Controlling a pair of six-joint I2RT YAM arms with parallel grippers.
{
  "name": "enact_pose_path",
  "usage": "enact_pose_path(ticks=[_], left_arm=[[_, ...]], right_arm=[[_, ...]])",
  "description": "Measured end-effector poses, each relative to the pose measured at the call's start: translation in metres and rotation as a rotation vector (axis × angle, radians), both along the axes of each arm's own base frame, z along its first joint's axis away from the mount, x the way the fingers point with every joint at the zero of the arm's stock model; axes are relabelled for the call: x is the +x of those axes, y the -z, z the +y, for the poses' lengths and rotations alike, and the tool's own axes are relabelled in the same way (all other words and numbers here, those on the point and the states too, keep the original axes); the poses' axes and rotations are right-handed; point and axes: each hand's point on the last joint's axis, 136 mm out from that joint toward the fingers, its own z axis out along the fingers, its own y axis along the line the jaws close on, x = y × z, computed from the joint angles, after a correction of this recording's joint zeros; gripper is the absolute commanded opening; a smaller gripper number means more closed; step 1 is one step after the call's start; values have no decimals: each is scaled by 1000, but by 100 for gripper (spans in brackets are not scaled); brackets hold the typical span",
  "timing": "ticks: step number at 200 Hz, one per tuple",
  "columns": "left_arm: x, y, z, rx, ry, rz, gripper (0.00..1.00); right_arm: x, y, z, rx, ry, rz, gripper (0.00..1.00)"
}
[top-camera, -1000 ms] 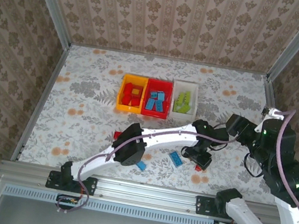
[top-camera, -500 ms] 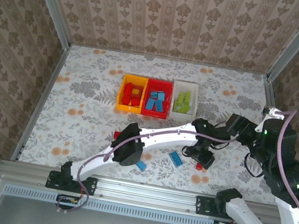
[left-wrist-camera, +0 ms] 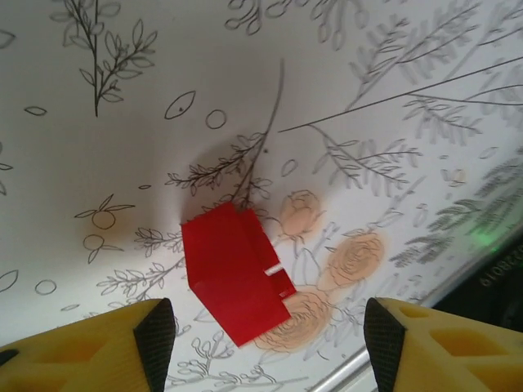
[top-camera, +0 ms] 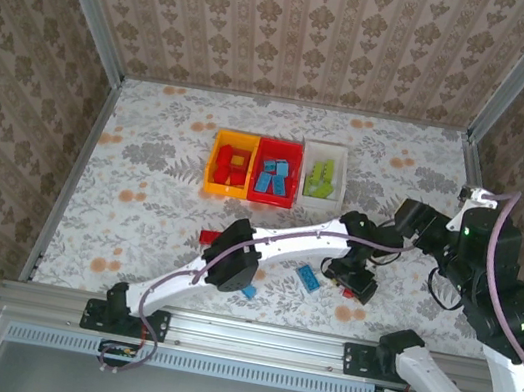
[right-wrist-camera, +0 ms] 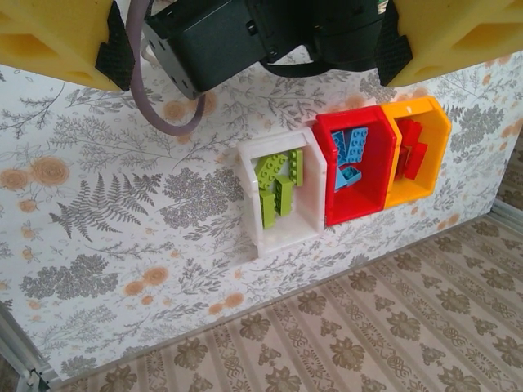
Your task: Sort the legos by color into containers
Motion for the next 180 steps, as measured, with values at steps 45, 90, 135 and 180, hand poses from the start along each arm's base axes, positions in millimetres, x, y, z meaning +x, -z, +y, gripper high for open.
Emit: enact_pose_path(ticks=[45, 90, 135, 180], left_arm=[[4, 10, 2, 19, -2, -1, 38], [10, 11, 2, 19, -2, -42, 25], [40, -3, 48, 67, -87, -118, 24], [132, -81, 149, 6, -365, -227, 24]], right_arm=[[1, 5, 2, 0, -8, 14, 80], [3, 8, 6, 7, -23, 25, 80], [5, 9, 17, 14, -86, 31, 79], [28, 18, 59, 52, -264, 38, 77]])
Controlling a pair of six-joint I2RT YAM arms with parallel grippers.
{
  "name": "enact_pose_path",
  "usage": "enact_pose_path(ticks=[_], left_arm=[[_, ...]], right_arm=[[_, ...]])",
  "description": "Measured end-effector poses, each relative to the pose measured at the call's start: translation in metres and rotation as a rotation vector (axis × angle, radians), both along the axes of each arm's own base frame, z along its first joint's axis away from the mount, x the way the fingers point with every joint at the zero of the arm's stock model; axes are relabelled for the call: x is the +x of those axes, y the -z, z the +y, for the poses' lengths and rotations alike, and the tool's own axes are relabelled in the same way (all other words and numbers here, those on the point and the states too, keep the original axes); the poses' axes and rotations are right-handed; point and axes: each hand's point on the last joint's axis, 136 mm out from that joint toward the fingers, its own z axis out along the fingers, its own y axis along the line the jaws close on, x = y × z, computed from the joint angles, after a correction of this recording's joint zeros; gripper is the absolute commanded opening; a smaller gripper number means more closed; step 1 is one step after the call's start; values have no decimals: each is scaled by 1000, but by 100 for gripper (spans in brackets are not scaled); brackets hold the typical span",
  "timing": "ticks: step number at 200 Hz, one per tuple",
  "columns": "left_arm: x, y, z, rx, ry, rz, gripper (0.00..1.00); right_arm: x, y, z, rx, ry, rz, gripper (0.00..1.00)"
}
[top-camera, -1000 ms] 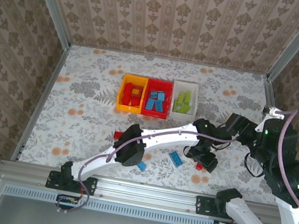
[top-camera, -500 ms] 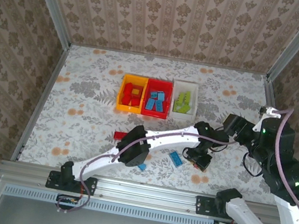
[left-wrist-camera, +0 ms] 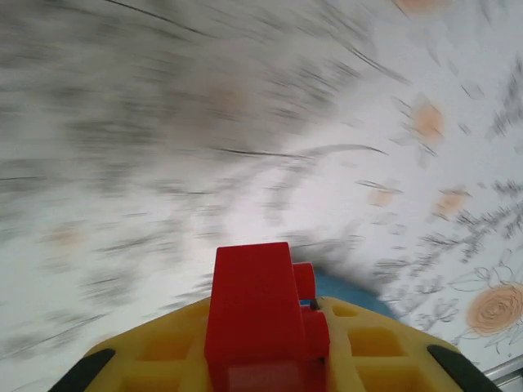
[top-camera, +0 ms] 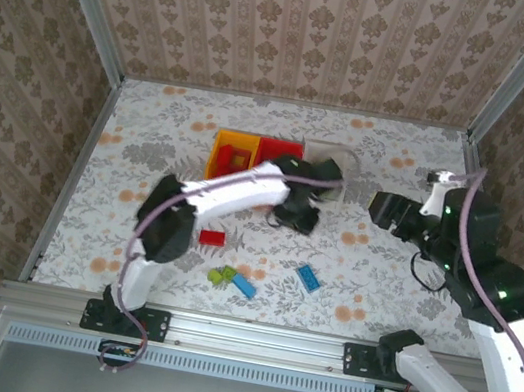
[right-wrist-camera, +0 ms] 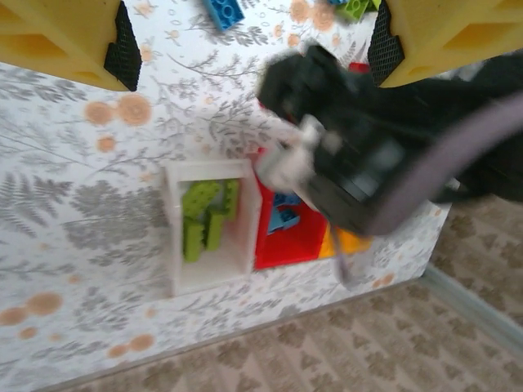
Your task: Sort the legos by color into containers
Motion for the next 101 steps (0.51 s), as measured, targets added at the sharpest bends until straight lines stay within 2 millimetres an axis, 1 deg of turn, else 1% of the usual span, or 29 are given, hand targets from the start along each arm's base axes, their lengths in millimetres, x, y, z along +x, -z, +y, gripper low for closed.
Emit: enact_pose_path(ticks=[5, 8, 9, 19, 26, 27, 28, 40, 53, 55, 74, 93, 101], left_arm=[[10, -8, 11, -10, -31, -15, 24], [20, -15, 23, -15, -63, -30, 24], [20, -15, 23, -15, -63, -30, 24], [41, -29, 50, -27, -132, -61, 24], [53, -34, 67, -28, -173, -74, 24], [53, -34, 67, -28, -173, -74, 24], [56, -35, 72, -27, -184, -77, 24], [73, -38, 97, -17, -236, -92, 24], [90, -36, 121, 0, -283, -97, 24], [93, -35, 124, 3, -290, -96, 24], [110, -26, 147, 34, -326, -90, 24], [122, -13, 161, 65, -343, -75, 25], [127, -4, 165, 81, -350, -60, 25]], right_arm=[[2, 5, 7, -1, -27, 6, 77], [4, 8, 13, -4, -48, 11, 77], [5, 10, 14, -6, -54, 13, 77], [9, 21, 33, -15, -121, 30, 77], [12, 30, 47, -23, -168, 44, 77], [12, 32, 51, -25, -182, 46, 77], [13, 34, 53, -26, -188, 49, 77], [19, 50, 79, -36, -266, 69, 77], [24, 72, 104, -41, -335, 99, 77], [25, 77, 109, -45, -348, 108, 77], [31, 105, 133, -57, -408, 162, 77], [39, 120, 149, -54, -438, 183, 77], [42, 124, 153, -52, -444, 189, 77]])
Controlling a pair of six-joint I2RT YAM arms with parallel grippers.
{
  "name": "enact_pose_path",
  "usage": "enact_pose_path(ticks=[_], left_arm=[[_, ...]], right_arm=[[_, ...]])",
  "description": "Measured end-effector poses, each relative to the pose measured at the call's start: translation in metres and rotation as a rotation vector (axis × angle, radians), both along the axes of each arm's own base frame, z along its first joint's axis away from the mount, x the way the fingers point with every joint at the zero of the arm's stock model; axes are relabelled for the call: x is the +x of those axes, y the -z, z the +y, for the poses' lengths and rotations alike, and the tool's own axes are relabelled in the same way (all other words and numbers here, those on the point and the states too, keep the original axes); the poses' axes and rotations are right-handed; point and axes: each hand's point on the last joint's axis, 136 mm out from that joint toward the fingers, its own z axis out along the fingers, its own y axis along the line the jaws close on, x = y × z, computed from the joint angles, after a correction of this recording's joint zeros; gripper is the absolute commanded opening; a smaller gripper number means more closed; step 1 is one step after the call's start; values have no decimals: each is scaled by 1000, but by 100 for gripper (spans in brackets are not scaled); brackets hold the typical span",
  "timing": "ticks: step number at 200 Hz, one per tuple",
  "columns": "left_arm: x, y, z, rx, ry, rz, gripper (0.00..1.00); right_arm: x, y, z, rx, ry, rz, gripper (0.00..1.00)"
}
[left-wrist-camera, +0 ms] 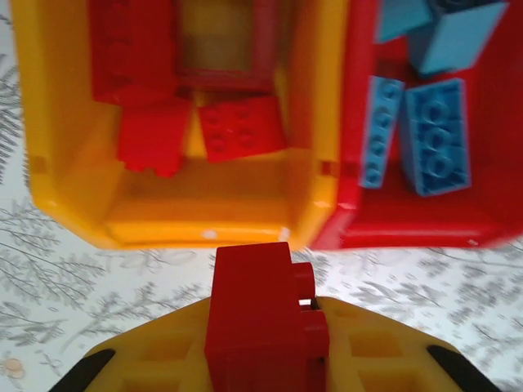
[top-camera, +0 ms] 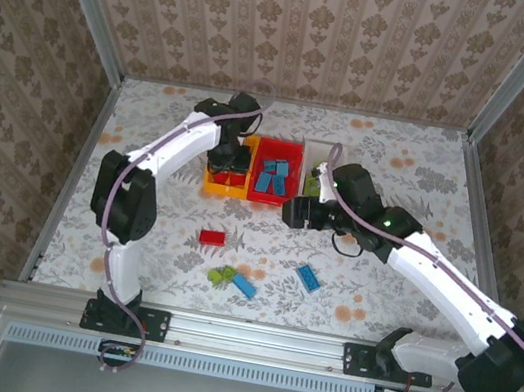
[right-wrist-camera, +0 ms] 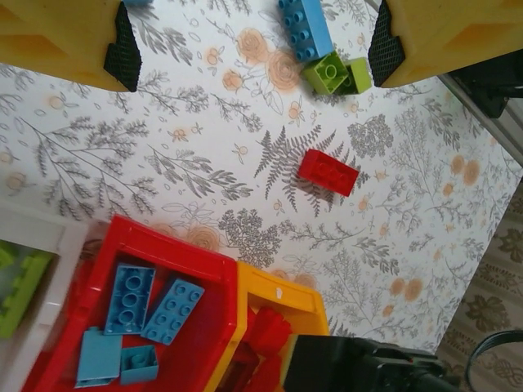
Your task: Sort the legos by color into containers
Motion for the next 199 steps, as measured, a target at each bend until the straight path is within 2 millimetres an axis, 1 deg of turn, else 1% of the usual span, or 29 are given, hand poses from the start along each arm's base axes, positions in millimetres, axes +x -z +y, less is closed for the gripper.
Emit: enact_pose_path(ticks=[33, 58, 80, 112, 153, 176, 188, 199], left_arm=[[14, 30, 11, 31, -12, 52, 29], [20, 40, 10, 32, -6, 66, 33], [20, 44, 8, 26, 5, 77, 37], [20, 44, 5, 13, 19, 78, 48], [19, 44, 4, 7, 24, 82, 50], [17, 38, 4, -1, 24, 75, 52], [15, 31, 6, -7, 20, 62, 53], [13, 19, 7, -20, 14, 39, 53]], right_arm=[[7, 7, 12, 14, -20, 6, 77], [8, 14, 14, 3, -24, 22, 77], [9, 19, 14, -10, -26, 29, 78], [10, 23, 11, -29, -17, 31, 79], [8, 28, 6, -74, -2, 28, 79], [-3, 36, 12, -129, -54, 26, 79], [-13, 44, 21, -167, -113, 23, 81], [-26, 53, 34, -202, -186, 21, 82]])
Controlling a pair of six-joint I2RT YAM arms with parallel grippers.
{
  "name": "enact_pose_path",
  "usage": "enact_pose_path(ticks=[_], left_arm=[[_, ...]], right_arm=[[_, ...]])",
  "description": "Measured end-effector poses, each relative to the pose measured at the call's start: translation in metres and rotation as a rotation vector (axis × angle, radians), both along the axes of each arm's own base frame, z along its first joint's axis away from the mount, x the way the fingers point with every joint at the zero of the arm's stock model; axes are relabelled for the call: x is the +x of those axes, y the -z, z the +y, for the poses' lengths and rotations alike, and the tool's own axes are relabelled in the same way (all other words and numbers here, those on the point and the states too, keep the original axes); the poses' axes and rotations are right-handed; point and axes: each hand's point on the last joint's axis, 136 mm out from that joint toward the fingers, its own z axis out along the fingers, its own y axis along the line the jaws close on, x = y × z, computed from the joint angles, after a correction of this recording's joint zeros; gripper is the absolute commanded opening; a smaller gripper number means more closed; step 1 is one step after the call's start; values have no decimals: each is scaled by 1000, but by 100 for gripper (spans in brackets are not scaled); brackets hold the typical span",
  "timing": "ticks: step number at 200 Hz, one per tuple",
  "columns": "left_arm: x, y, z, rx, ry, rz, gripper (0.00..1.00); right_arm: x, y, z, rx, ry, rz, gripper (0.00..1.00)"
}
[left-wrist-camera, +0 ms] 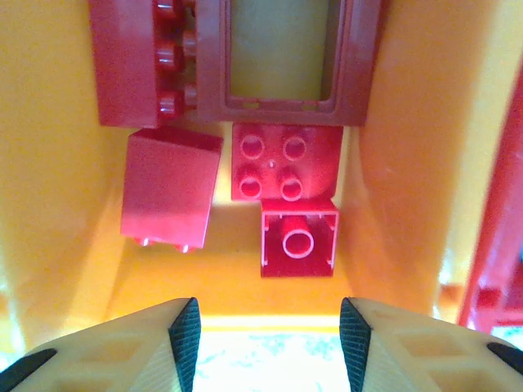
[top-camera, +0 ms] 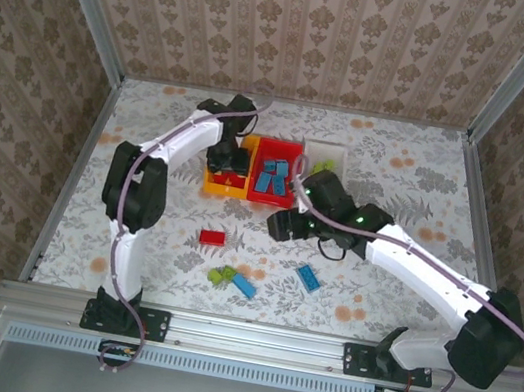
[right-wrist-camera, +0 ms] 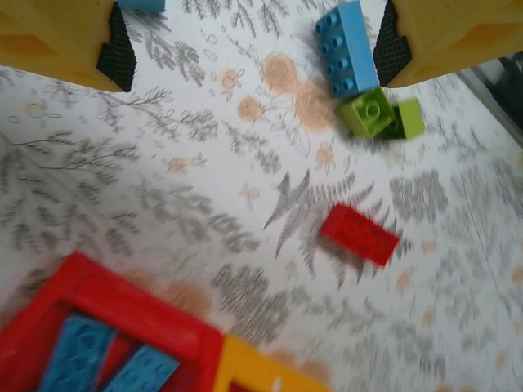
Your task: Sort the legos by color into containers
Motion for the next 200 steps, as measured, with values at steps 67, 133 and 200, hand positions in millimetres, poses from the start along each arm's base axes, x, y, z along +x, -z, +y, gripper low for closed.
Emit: enact_pose_path(ticks=[67, 133, 200], left_arm=[[-50, -81, 36, -66, -87, -187, 53], [-135, -105, 111, -94, -269, -277, 55], [-213, -90, 135, -141, -286, -193, 58]], right_arm=[[-76, 64, 76, -213, -462, 1, 87], [-77, 108, 100, -366, -581, 28, 86], [-74, 138, 98, -457, -580, 63, 76]])
